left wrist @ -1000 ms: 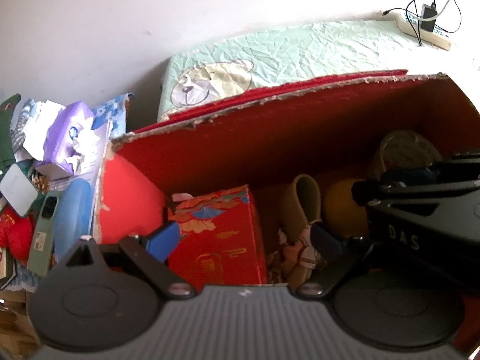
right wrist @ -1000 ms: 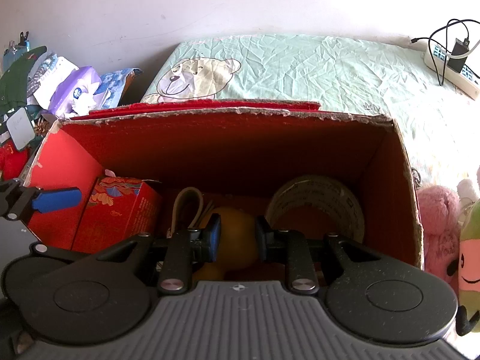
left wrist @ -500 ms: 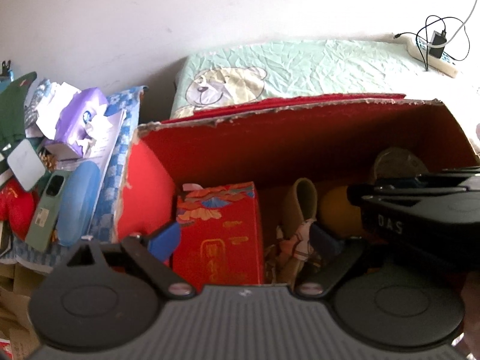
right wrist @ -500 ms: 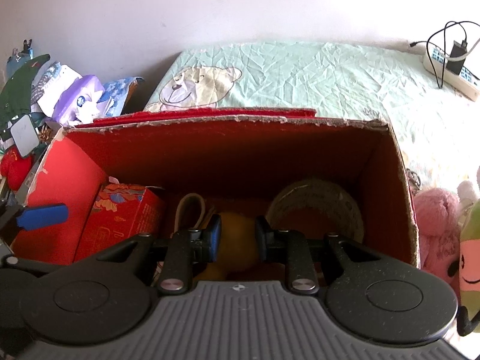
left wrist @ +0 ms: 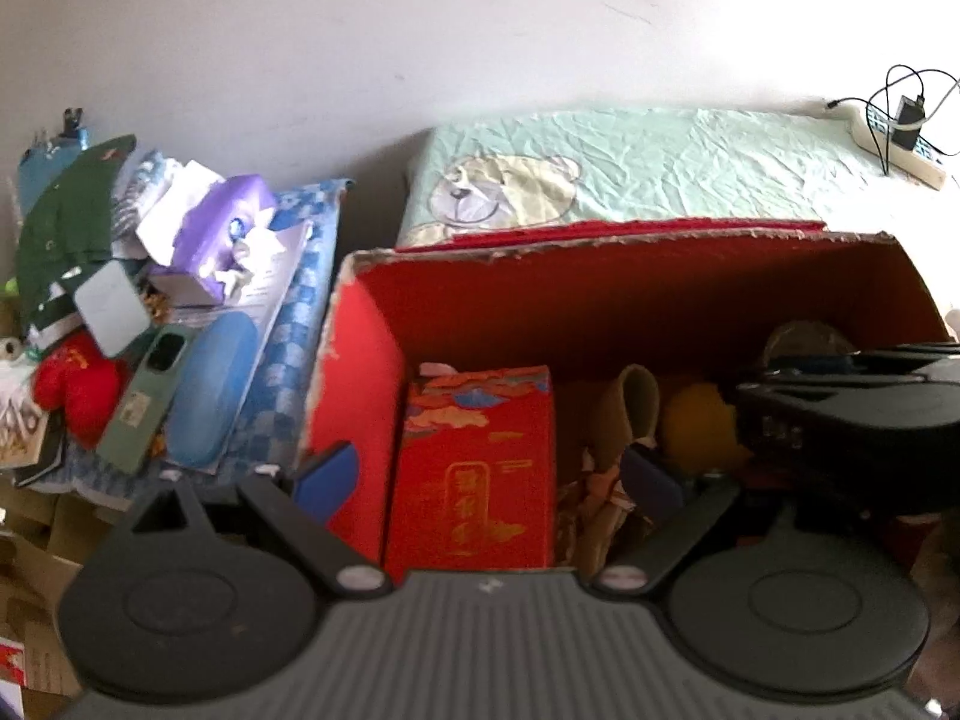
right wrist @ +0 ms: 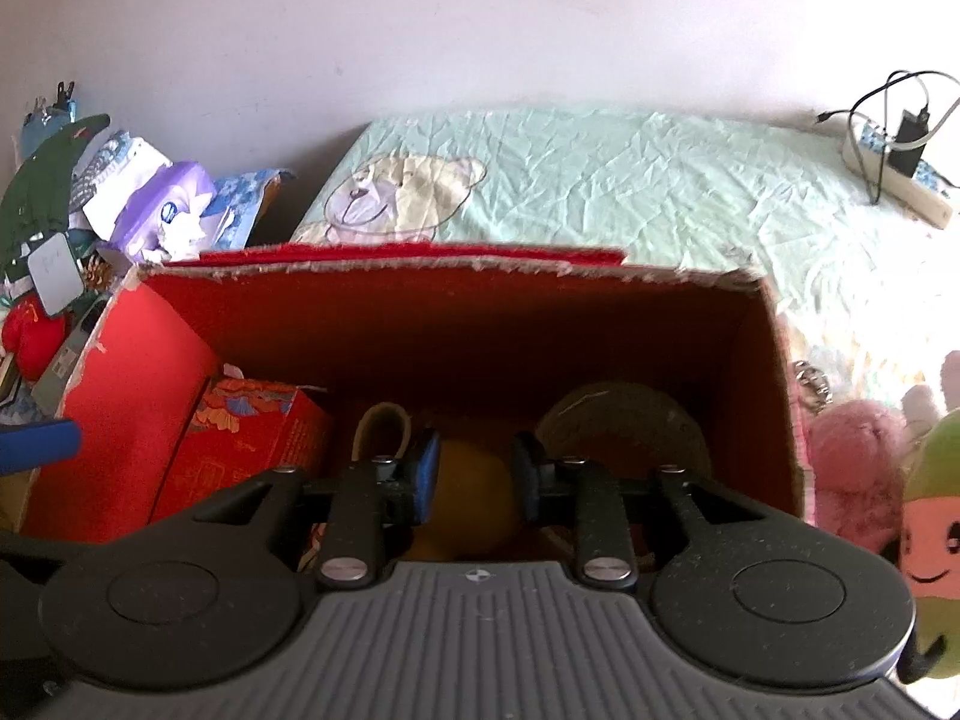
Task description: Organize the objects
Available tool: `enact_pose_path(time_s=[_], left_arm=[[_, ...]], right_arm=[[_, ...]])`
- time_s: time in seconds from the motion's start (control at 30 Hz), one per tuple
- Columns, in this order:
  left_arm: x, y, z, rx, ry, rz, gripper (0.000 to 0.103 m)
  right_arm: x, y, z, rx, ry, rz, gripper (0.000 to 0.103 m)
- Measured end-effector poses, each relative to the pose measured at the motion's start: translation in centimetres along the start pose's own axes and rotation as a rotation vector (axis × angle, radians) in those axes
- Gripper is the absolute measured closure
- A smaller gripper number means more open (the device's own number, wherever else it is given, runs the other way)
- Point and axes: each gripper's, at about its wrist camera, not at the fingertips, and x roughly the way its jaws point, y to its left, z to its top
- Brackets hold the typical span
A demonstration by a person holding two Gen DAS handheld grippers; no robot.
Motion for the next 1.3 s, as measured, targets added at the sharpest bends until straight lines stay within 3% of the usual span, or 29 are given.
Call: enact_pose_path(time_s=[0.27,0.53,0.7,0.97,1.3], left_arm=[[-3.4,0.6,-0.6,-0.027,-0.042,-0.013,0.009],[-7.3,0.0,-2.4,0.000,-0.068,-0.028,0.008],[-9.0,0.0,-4.1,-0.004,-0.045,-0.065,0.008],[-9.8,-0.7,-6.8,0.002,-0.002,-0.058,0.005],[-8.1,-1.2,-10.0,-0.010,0.134,-0.057,0.005]], right_arm=[[-4.5,0.2,-0.3,-0.025,-0.060,-0.046,0.056],[-8.9,0.4,-2.3,0.000,-0.090,-0.042,0.053],[-10.6,1.1,-4.0,-0.005,-0.097,-0.024,0.050],[-12.1,1.5,-6.5,-0.014,-0.078,-0.002,0.050],[-12.5,1.1,-9.8,0.013,-0.006,0.033,0.051]])
